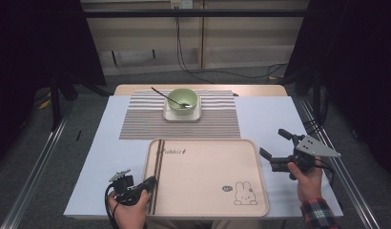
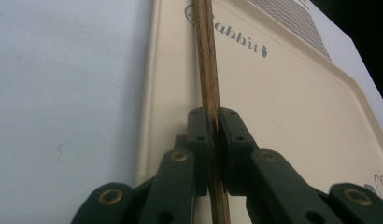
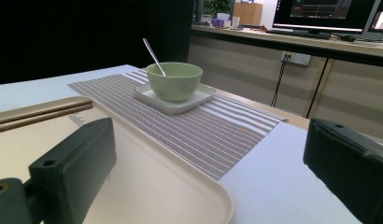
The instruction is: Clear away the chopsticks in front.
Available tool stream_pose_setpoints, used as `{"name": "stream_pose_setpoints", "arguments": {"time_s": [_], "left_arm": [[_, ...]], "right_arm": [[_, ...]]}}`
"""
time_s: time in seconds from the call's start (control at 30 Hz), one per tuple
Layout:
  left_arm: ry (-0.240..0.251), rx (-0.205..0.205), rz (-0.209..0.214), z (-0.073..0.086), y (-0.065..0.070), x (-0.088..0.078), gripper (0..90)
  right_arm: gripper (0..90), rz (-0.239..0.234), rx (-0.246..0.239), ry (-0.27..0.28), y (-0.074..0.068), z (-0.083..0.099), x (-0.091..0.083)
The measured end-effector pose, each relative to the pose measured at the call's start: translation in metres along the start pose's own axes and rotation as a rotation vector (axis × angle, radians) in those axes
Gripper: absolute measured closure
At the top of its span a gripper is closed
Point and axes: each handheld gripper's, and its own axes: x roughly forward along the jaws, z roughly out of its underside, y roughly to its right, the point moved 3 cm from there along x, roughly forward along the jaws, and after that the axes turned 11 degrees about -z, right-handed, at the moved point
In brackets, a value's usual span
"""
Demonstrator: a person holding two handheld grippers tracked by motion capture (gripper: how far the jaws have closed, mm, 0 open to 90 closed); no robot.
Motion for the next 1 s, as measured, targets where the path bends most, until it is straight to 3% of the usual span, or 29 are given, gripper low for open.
{"name": "stream_pose_setpoints", "arguments": {"time_s": [0.47,0.6,0.7,0.93,1.0], "left_arm": [[0.004,0.014,0.000,-0.004,0.005,0.000,81.5],[0.020,0.041,0.001,-0.009,0.005,-0.001,79.3],[0.045,0.044,-0.002,-0.016,0.007,-0.002,74.3],[0.083,0.041,0.041,-0.035,0.013,0.000,61.2],[0.083,0.015,0.064,-0.040,0.016,0.001,57.3]], "right_arm": [[1.8,-0.001,0.008,0.000,-0.001,0.000,0.001],[1.8,0.002,0.005,0.000,0.000,0.000,0.001],[1.8,0.002,0.006,0.001,0.000,0.000,0.001],[1.8,-0.002,0.004,0.002,0.000,0.000,0.001],[1.8,-0.001,0.001,0.003,0.000,0.000,0.001]]}}
